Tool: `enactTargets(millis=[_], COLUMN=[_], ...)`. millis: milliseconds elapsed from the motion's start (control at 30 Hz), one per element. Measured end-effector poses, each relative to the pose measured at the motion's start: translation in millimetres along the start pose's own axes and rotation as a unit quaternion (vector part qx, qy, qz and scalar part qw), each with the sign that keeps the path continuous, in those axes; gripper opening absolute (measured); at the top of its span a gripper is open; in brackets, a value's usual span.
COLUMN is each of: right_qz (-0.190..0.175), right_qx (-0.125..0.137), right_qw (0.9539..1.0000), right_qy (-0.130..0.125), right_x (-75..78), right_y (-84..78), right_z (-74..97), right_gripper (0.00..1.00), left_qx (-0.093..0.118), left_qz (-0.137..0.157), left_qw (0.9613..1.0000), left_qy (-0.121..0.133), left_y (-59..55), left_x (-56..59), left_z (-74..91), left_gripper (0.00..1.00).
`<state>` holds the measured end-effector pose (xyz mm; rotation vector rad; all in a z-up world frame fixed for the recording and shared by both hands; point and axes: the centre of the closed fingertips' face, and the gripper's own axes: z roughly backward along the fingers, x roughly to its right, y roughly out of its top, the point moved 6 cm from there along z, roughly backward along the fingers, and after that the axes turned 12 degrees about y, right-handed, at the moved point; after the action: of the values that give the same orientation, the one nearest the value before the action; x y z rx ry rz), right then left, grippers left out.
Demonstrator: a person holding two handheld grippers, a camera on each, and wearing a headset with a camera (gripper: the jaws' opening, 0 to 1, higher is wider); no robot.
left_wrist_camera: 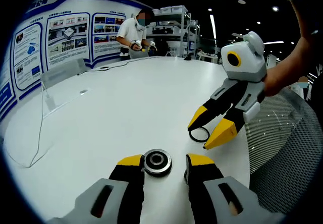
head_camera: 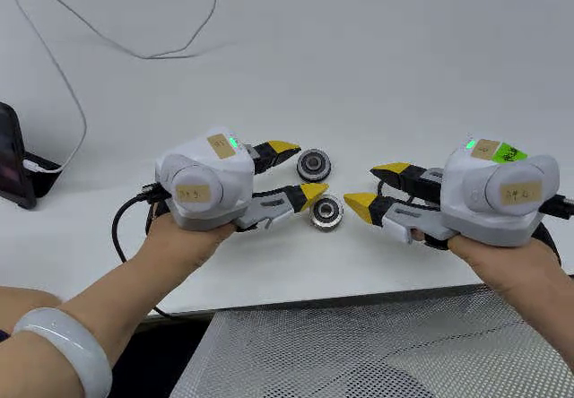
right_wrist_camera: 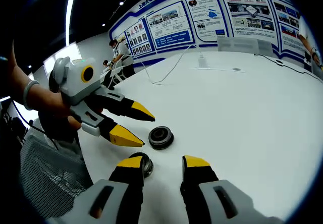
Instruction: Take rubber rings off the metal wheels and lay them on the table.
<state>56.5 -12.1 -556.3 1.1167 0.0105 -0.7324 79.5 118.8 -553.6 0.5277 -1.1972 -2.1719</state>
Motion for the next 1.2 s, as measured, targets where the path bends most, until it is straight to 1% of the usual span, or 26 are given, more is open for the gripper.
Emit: enactTargets(millis=[133, 200, 267, 300, 367, 567, 700, 800, 900, 1033, 1067, 1200], right_qz=[0.0, 0.001, 0.001, 0.001, 0.0, -0.001, -0.004, -0.01, -0.032, -0.057, -0.067, -0.105], right_qx=[0.0, -0.001, -0.002, -0.002, -0.003, -0.002, 0.0, 0.005, 0.018, 0.029, 0.033, 0.045], right_qw=[1.0, 1.0, 1.0, 1.0, 1.0, 1.0, 1.0, 0.9999, 0.9993, 0.9978, 0.9971, 0.9934], right_qy=[0.001, 0.002, 0.003, 0.003, 0.003, 0.005, 0.005, 0.005, 0.009, 0.013, 0.013, 0.013], right_x=[-0.5, -0.8, -1.0, -0.9, -0.7, -1.1, -0.4, 0.6, 1.3, 4.3, 5.4, 10.4], right_y=[2.2, 2.4, 2.3, 2.3, 1.6, 1.0, 1.6, 2.7, 4.3, 4.3, 4.0, 3.9], right_z=[-1.9, -2.6, -3.1, -3.2, -3.6, -3.9, -3.9, -4.3, -6.0, -9.9, -11.6, -16.9], right_gripper=[0.3, 0.3, 0.3, 0.3, 0.29, 0.29, 0.28, 0.27, 0.26, 0.24, 0.24, 0.21], left_qx=[-0.004, -0.014, -0.019, -0.023, -0.022, -0.029, -0.036, -0.036, -0.036, -0.035, -0.037, -0.033], left_qz=[-0.005, -0.014, -0.019, -0.024, -0.024, -0.033, -0.038, -0.04, -0.035, -0.035, -0.039, -0.038], left_qw=[1.0, 0.9998, 0.9996, 0.9994, 0.9994, 0.999, 0.9986, 0.9985, 0.9987, 0.9987, 0.9986, 0.9987], left_qy=[0.001, 0.005, 0.008, 0.011, 0.009, 0.01, 0.008, 0.009, 0.008, 0.007, 0.005, 0.004], left_y=[0.5, -1.0, -1.7, -2.6, -2.1, -1.3, -3.4, -4.1, -4.0, -4.3, -4.8, -3.2], left_x=[0.1, -0.6, -1.0, -1.7, -1.9, -2.9, -2.9, -3.4, -3.9, -5.0, -4.7, -5.9], left_z=[-4.1, -6.5, -9.3, -10.3, -12.3, -19.0, -21.0, -21.2, -21.1, -20.9, -20.3, -20.2], left_gripper=[0.29, 0.26, 0.23, 0.23, 0.21, 0.19, 0.18, 0.17, 0.16, 0.15, 0.14, 0.14])
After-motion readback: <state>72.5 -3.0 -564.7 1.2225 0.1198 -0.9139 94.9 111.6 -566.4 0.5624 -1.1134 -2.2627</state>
